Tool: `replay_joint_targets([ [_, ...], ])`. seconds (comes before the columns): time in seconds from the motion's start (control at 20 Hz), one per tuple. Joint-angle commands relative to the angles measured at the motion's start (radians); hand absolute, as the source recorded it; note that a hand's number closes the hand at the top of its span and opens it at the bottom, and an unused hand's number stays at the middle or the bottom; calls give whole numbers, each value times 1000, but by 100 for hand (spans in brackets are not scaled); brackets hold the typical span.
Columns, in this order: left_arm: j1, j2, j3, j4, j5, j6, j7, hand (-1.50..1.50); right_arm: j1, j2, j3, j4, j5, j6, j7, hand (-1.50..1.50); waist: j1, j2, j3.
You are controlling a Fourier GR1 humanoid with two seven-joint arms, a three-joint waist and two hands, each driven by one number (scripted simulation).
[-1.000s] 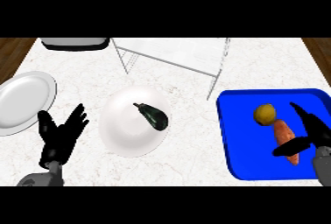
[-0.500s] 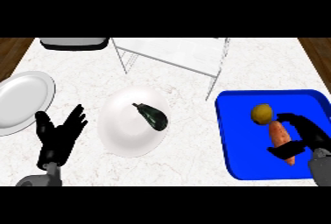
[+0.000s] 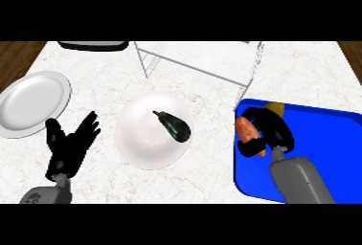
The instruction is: Pick the sweet potato from the tray and place it in the tiered shelf
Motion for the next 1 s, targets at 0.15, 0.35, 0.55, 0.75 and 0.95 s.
replay_joint_targets([
  [0.15,-47,-14,-38,14,-14,-16,26,0,-295,133,245,-9,25,-225,370,150,77,7,6],
  [0.35,-45,-21,-43,25,-15,-15,34,0,-493,135,329,-21,92,-349,580,150,77,-1,5],
  [0.55,-56,-31,-39,29,-22,0,24,0,-691,136,403,21,173,-387,822,150,50,-3,4],
  [0.75,-61,-2,-8,35,0,-19,37,0,-901,136,379,63,167,-321,962,150,35,-3,4],
  [0.95,-26,5,-7,49,-9,-27,1,0,-1041,136,355,110,159,-277,1050,150,26,-7,4],
])
